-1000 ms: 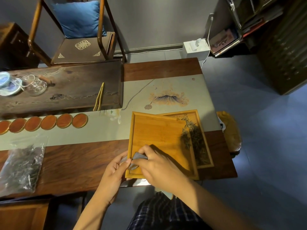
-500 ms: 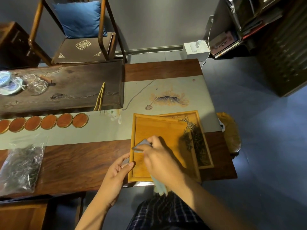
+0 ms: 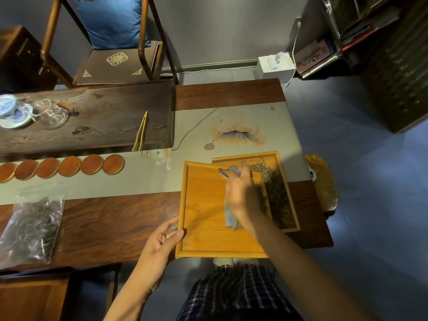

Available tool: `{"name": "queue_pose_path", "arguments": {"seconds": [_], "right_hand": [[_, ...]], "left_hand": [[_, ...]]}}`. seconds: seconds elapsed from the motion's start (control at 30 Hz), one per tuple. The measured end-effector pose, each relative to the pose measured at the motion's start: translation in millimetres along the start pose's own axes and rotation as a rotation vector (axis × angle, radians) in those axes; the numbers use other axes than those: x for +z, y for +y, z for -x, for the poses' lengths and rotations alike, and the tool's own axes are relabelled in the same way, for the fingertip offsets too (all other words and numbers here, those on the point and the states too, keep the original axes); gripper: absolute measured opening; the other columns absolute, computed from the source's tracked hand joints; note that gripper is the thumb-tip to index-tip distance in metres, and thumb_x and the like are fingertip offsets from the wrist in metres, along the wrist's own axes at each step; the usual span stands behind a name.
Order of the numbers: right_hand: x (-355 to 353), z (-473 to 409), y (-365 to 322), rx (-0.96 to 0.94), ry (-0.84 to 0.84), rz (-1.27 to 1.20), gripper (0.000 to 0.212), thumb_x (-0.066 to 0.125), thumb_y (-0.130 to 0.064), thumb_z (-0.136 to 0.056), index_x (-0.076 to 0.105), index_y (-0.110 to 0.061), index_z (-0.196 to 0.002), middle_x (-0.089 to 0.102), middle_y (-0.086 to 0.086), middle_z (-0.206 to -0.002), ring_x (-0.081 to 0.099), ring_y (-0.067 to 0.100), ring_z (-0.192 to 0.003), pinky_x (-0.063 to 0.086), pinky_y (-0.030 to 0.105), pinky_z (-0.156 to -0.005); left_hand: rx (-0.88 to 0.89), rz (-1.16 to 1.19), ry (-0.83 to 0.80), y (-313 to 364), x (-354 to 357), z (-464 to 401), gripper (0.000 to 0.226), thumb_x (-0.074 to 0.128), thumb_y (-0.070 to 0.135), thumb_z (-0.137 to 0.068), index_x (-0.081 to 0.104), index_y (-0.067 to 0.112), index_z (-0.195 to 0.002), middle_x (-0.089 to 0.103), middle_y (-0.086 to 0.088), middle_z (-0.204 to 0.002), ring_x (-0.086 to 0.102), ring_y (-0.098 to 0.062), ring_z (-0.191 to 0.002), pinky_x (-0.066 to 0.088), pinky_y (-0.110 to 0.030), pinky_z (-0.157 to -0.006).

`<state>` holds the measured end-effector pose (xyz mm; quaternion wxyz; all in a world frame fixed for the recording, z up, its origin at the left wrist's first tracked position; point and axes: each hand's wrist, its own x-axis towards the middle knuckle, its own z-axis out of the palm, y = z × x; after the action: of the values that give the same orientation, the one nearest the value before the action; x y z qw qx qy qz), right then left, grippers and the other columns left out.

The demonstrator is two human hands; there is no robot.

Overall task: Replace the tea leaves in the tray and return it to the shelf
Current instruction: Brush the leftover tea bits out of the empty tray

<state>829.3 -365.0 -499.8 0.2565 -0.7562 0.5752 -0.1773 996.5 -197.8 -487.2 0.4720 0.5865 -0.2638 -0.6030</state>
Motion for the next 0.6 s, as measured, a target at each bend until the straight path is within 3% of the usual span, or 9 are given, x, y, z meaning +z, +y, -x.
{"name": "queue_pose_path", "arguments": {"seconds": [0.07,0.2,0.33,0.43,0.53,0.6], "right_hand": [[-8,0,16,0.003,0.044,-0.013,0.026,0.040,-0.009,-0.098,0.061,-0.009,-0.114,0.052,0.015,-0.106,0.054,0.014,-0.076,0.048,0.016,-0.064],[-44,3,28,-0.104,0.012,-0.051,0.033,0.041,-0.006,-0.096,0.061,-0.009,-0.122,0.047,0.010,-0.110,0.042,0.005,-0.080,0.033,0.000,-0.071],[-88,30,37,-0.292,-0.203,-0.238,0.029,0.052,-0.011,-0.094,0.062,-0.021,-0.119,0.048,-0.004,-0.107,0.049,-0.001,-0.093,0.040,0.007,-0.080],[-105,56,45,-0.320,-0.376,-0.234,0.028,0.052,-0.008,-0.093,0.064,-0.020,-0.115,0.047,-0.011,-0.107,0.051,-0.006,-0.096,0.042,0.008,-0.076],[-109,75,56,-0.398,-0.464,-0.195,0.027,0.054,0.000,-0.091,0.068,-0.014,-0.111,0.047,-0.011,-0.105,0.050,-0.016,-0.093,0.039,0.001,-0.072],[-110,84,62,-0.418,-0.505,-0.164,0.025,0.054,-0.004,-0.092,0.068,-0.016,-0.109,0.048,-0.008,-0.105,0.052,-0.008,-0.096,0.043,0.008,-0.074]], "left_hand": [[-0.003,-0.006,0.007,-1,-5,1,0.035,0.057,0.019,-0.090,0.063,0.021,-0.124,0.070,-0.014,-0.119,0.068,-0.030,-0.108,0.056,-0.031,-0.087],[-0.012,-0.018,0.051,1,-12,0,0.037,0.061,0.024,-0.090,0.062,0.019,-0.126,0.069,-0.011,-0.122,0.065,-0.031,-0.113,0.048,-0.046,-0.097],[-0.006,-0.015,0.073,6,-15,-2,0.036,0.058,0.023,-0.087,0.064,0.020,-0.123,0.070,-0.013,-0.119,0.068,-0.031,-0.107,0.049,-0.048,-0.095],[0.014,-0.017,0.077,6,-15,-5,0.038,0.057,0.021,-0.088,0.062,0.014,-0.125,0.069,-0.014,-0.121,0.066,-0.032,-0.111,0.046,-0.048,-0.097],[0.035,-0.039,0.083,5,-16,-6,0.038,0.055,0.019,-0.089,0.062,0.012,-0.125,0.070,-0.013,-0.120,0.066,-0.031,-0.110,0.053,-0.039,-0.095],[0.050,-0.038,0.082,7,-15,-7,0.036,0.053,0.018,-0.089,0.063,0.011,-0.124,0.070,-0.013,-0.119,0.067,-0.030,-0.109,0.056,-0.030,-0.090]]}}
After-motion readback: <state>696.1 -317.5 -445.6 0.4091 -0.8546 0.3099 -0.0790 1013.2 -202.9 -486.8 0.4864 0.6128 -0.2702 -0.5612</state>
